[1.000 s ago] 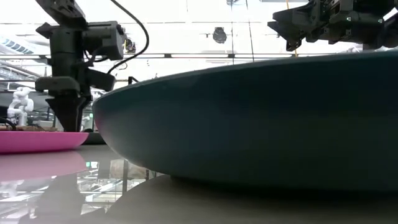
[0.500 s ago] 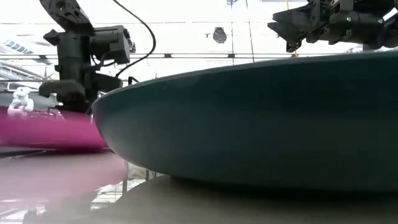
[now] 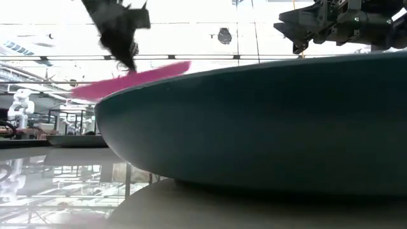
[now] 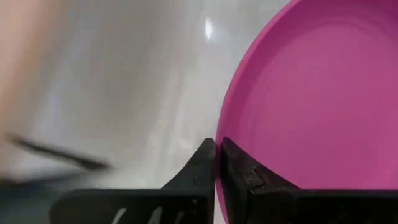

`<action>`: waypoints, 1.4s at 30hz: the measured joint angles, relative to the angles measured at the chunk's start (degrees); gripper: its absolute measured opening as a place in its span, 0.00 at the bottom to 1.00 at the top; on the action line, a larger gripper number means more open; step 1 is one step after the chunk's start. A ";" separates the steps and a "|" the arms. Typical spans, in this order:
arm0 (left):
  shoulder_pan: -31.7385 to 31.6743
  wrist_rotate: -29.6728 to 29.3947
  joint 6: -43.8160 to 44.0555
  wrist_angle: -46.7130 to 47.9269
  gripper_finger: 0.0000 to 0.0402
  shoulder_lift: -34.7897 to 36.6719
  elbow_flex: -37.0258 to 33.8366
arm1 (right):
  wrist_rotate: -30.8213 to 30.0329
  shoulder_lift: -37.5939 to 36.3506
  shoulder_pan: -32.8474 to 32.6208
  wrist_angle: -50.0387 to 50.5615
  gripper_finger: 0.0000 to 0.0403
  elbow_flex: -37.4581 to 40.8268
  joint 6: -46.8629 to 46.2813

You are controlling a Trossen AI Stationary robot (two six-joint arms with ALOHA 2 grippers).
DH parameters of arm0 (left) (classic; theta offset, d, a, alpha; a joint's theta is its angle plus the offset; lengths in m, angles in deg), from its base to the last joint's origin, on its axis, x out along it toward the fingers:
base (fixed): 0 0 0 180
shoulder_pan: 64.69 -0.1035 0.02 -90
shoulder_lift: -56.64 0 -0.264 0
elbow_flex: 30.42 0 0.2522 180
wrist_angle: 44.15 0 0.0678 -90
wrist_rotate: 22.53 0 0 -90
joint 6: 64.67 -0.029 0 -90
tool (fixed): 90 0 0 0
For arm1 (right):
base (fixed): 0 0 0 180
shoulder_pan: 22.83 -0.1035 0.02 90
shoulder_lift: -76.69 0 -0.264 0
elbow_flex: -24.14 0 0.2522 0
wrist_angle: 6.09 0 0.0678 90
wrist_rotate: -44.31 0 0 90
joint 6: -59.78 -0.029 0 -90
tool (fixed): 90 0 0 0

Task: Place and stack plates onto a shelf
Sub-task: Stack the pink plate on top of the purple plate on the shelf

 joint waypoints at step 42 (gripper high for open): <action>-28.90 9.40 -0.88 -9.70 0.09 -38.16 49.23 | -0.04 -0.01 0.00 -0.87 0.35 0.00 3.49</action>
